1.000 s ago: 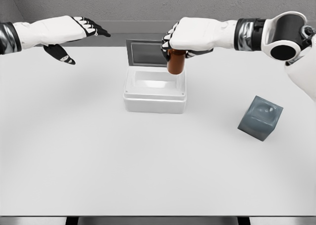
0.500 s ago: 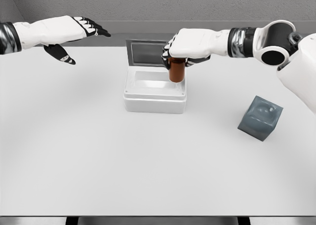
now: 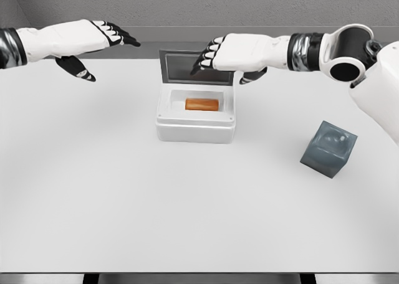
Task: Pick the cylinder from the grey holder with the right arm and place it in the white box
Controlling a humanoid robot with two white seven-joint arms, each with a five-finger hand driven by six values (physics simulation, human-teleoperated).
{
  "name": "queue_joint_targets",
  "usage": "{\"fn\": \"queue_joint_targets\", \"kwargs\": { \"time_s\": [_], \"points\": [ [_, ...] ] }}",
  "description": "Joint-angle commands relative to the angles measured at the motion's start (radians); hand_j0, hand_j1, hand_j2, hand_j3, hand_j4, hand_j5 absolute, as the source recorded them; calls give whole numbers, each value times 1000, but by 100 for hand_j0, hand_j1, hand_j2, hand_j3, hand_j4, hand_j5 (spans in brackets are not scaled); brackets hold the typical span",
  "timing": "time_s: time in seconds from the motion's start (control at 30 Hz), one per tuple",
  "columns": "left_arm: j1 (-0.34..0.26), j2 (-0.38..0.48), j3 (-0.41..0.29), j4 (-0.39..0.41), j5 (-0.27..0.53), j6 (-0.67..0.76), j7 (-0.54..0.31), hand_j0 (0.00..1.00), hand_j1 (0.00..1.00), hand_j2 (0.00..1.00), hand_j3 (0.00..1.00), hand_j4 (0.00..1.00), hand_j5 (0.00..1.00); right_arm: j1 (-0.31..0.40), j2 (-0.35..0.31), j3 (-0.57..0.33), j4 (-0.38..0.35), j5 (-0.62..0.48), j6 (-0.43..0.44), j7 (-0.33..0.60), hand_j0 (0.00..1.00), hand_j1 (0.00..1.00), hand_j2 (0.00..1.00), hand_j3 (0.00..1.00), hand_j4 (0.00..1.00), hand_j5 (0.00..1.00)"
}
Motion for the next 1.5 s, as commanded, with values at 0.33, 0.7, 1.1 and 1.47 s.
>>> {"fn": "queue_joint_targets", "kwargs": {
  "time_s": [0.33,0.7,1.1,1.47],
  "points": [
    [-34,-142,5,165,-99,2,-16,100,100,100,100,100,100,227,-292,-300,-422,-268,3,-1,99,99,99,99,99,99],
    [-44,-174,28,291,-133,2,-16,100,100,100,100,100,100,520,-266,-517,-419,-673,3,-1,100,100,100,100,100,100],
    [-64,-240,36,331,-182,2,-16,100,100,100,100,100,100,762,-114,-633,-417,-679,3,-1,100,100,100,100,100,100],
    [-64,-263,36,337,-218,2,-16,100,100,100,100,100,100,761,-105,-632,-414,-676,3,-1,100,100,100,100,100,100]
  ]
}}
